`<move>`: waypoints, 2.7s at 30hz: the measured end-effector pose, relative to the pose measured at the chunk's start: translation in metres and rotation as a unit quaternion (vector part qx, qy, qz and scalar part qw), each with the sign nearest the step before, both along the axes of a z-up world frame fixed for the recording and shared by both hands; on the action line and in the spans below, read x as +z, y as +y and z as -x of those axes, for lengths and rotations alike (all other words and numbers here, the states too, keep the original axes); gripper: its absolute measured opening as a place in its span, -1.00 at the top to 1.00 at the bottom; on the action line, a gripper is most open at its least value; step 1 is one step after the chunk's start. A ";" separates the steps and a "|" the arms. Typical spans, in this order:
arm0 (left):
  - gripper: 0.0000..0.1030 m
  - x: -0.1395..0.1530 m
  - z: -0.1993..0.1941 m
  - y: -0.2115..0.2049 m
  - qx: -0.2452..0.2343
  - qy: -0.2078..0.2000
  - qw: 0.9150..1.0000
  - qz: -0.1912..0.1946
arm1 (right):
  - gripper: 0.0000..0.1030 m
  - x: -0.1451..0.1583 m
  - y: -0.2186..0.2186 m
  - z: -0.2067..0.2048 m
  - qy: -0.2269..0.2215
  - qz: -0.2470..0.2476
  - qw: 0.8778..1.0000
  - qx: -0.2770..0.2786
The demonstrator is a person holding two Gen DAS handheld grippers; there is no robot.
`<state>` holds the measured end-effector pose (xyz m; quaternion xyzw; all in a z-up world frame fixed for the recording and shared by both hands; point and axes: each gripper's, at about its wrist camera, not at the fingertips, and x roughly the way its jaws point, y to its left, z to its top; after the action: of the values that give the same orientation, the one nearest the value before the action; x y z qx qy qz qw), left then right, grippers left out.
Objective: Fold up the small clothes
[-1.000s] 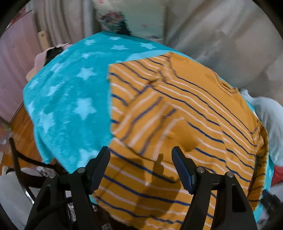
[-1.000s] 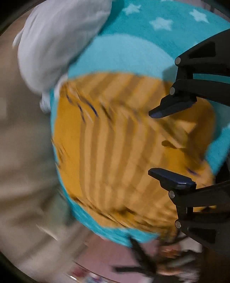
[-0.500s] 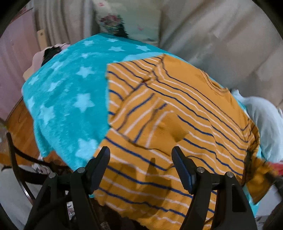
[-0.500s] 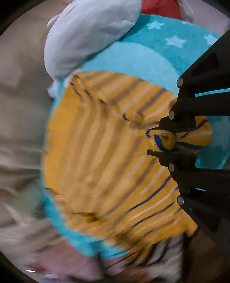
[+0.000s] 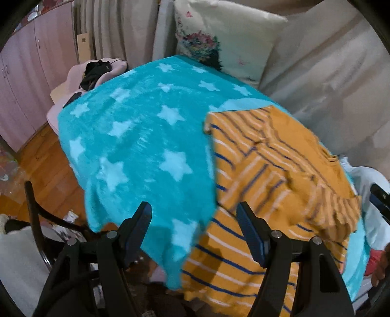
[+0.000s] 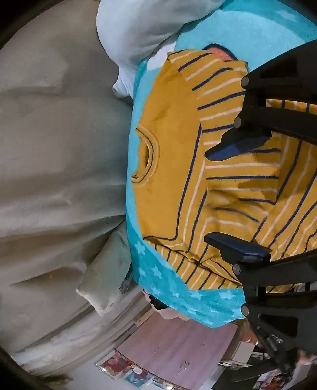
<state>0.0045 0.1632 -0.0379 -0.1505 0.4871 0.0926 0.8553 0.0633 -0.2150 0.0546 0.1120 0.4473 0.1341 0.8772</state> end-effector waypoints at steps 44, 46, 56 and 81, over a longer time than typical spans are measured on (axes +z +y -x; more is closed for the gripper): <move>-0.39 -0.053 -0.071 0.120 0.022 0.041 0.995 0.084 | -0.19 -0.110 0.177 -0.023 0.146 0.099 0.976 0.125; -0.39 -0.051 -0.069 0.122 0.024 0.039 0.995 0.085 | 0.01 -0.119 0.189 -0.019 0.154 0.122 0.971 0.140; -0.39 -0.030 -0.058 0.136 0.050 0.013 0.996 0.074 | 0.75 -0.018 0.154 -0.050 0.159 -0.351 0.914 0.128; -0.39 -0.019 -0.031 0.055 -0.008 0.023 0.999 0.046 | -0.22 -0.122 0.143 0.021 0.021 0.225 0.960 0.163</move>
<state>0.0359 0.2180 -0.0572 -0.1835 0.5118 0.0666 0.8366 0.0427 -0.0720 -0.0677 -0.1597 0.4962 0.1686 0.8366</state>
